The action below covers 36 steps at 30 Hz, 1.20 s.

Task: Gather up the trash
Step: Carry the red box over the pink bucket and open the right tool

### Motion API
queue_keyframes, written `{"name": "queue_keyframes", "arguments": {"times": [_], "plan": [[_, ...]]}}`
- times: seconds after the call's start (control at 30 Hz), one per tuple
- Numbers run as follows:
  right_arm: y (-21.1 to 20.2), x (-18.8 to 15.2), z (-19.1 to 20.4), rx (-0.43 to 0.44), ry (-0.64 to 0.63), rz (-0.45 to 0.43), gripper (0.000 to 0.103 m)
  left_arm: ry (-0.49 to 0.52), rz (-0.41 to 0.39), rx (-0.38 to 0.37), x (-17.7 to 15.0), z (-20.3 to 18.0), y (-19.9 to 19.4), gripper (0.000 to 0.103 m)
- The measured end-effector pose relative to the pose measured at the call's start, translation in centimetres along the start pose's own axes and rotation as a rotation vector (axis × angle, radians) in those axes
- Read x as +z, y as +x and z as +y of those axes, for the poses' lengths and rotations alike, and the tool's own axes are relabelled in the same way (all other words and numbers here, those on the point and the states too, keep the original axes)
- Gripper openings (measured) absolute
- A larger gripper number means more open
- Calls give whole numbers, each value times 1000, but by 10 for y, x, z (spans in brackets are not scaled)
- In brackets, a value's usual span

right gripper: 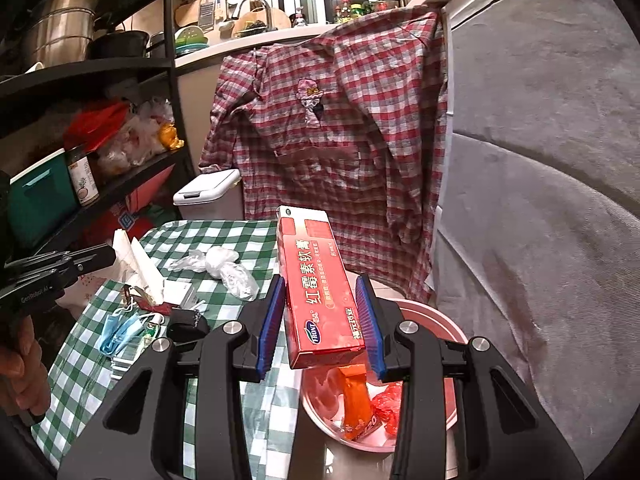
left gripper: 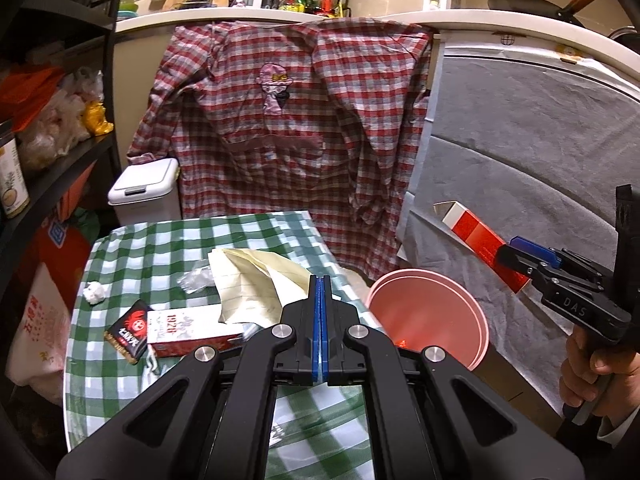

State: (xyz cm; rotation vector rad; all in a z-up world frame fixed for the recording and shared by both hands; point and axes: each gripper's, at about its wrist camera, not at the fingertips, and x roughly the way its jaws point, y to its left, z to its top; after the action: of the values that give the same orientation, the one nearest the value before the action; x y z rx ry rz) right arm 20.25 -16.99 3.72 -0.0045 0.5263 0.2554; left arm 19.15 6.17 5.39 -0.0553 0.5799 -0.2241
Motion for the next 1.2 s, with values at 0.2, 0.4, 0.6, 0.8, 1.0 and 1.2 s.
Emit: {"name": "queue_keyframes", "arguments": {"times": [0.2,0.4,0.6,0.8,1.0,1.2], "plan": [[-2,1,-14,-28,7,1,37,25,10,-36,4,-24,13,0],[-1,-1,-33,-58,31,22,37,53,20,-73,7,-52,26,0],[4,-1,-44,-75,46,42,27,85,40,-112,8,-81,43,0],[14,-5,-53,-91,63,78,22,116,75,-147,4,-108,65,0],[12,-3,-68,-134,113,67,40,135,130,-198,-5,-130,83,21],[9,-1,-75,-148,139,54,42,136,114,-183,-5,-130,82,41]]}}
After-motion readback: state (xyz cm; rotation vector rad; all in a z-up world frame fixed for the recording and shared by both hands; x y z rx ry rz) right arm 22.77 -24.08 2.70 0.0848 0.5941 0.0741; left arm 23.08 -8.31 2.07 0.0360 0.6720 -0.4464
